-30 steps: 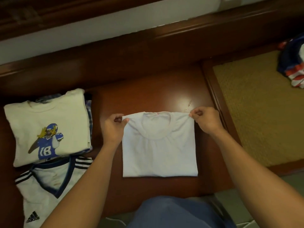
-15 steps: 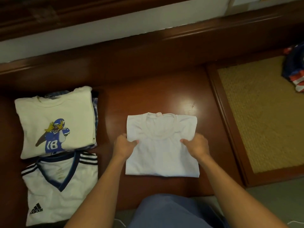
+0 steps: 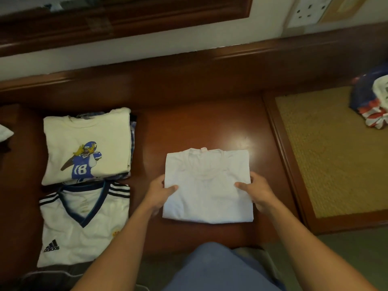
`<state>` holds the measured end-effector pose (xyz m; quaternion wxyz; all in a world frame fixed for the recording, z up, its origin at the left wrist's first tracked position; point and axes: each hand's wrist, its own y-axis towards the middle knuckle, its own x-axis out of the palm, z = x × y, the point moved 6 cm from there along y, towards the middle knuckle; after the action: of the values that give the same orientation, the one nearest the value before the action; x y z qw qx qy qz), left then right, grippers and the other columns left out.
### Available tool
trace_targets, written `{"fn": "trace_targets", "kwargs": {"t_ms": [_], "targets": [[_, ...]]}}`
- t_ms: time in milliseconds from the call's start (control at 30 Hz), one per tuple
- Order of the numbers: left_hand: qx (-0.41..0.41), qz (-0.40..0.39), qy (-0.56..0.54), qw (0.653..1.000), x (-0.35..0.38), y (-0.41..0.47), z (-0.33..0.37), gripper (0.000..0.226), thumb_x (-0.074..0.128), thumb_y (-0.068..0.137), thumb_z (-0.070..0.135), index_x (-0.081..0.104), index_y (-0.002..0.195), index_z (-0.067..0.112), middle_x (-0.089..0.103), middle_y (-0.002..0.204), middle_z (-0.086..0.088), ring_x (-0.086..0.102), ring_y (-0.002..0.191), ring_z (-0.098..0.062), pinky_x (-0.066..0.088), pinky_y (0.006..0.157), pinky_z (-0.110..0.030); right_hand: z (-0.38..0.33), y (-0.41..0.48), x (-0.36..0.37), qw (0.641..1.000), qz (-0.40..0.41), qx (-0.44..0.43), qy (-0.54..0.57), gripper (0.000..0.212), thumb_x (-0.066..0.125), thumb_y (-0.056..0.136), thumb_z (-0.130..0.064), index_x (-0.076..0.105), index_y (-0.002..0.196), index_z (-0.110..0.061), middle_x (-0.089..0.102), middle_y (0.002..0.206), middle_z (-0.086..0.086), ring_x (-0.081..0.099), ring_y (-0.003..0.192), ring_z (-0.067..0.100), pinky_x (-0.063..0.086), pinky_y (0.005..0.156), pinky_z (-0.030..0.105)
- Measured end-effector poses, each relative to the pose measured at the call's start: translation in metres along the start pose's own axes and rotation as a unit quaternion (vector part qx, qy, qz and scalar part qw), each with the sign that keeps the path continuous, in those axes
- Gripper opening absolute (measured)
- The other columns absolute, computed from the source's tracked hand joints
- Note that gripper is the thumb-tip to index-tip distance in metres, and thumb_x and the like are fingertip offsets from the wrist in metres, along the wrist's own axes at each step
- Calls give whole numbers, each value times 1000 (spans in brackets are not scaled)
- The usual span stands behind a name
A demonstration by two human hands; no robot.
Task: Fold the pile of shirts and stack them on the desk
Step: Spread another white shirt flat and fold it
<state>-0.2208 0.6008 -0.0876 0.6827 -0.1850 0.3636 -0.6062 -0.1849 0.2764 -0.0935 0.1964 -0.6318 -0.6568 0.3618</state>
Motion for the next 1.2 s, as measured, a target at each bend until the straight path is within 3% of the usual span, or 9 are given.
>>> {"fn": "trace_targets", "kwargs": {"t_ms": [100,233,367,467,600,833,967,1200], "targets": [[26,36,-45,998,-9,-29,1,32,74,91,14,68,123,14,72,118,-1,69,105,-21,59,89,-43,-6,-25,3,999,-2,-33,4,40,77,88,-12,66,126,-18,71,115,-1,69,99,21,60,84,46],[68,59,-78,993,-26,-73,-2,32,71,92,9,68,124,13,73,112,3,71,102,-18,60,86,-38,-11,-67,18,998,-17,-61,9,39,74,91,-15,64,129,-22,69,119,-4,67,105,22,60,85,49],[107,70,-100,987,-48,-115,-5,32,68,94,6,67,124,16,74,114,4,71,103,-13,59,91,-36,-20,-107,36,996,-31,-80,28,34,71,93,-17,63,125,-22,67,118,-5,67,102,21,61,64,34],[103,95,-98,985,-69,-135,-14,40,69,94,14,64,133,19,71,123,5,67,111,-16,55,98,-42,-29,-128,49,994,-47,-88,36,31,71,94,-15,64,124,-21,68,115,-4,69,99,20,59,57,29],[88,127,-118,981,-95,-151,-28,43,70,93,15,63,136,19,70,125,4,65,115,-20,52,102,-49,-40,-139,71,992,-79,-96,35,27,70,94,-14,65,119,-22,70,114,-2,70,100,24,62,70,39],[49,210,-153,964,-144,-175,-64,44,68,94,10,60,137,18,68,116,8,62,116,-20,49,105,-48,-46,-134,137,984,-155,-90,0,30,72,92,-16,65,120,-25,70,117,-2,70,104,27,59,88,56],[29,248,-141,958,-187,-185,-90,41,68,95,12,61,135,14,67,128,-2,60,120,-24,48,106,-47,-50,-138,186,977,-193,-91,-8,28,71,93,-14,66,118,-26,70,120,0,70,104,26,59,88,55],[5,257,-124,959,-275,-172,-117,41,67,95,11,62,136,14,67,125,0,60,120,-26,47,106,-46,-51,-146,272,976,-204,-78,19,32,69,93,-8,66,121,-23,70,117,-1,70,104,25,60,89,51]]}}
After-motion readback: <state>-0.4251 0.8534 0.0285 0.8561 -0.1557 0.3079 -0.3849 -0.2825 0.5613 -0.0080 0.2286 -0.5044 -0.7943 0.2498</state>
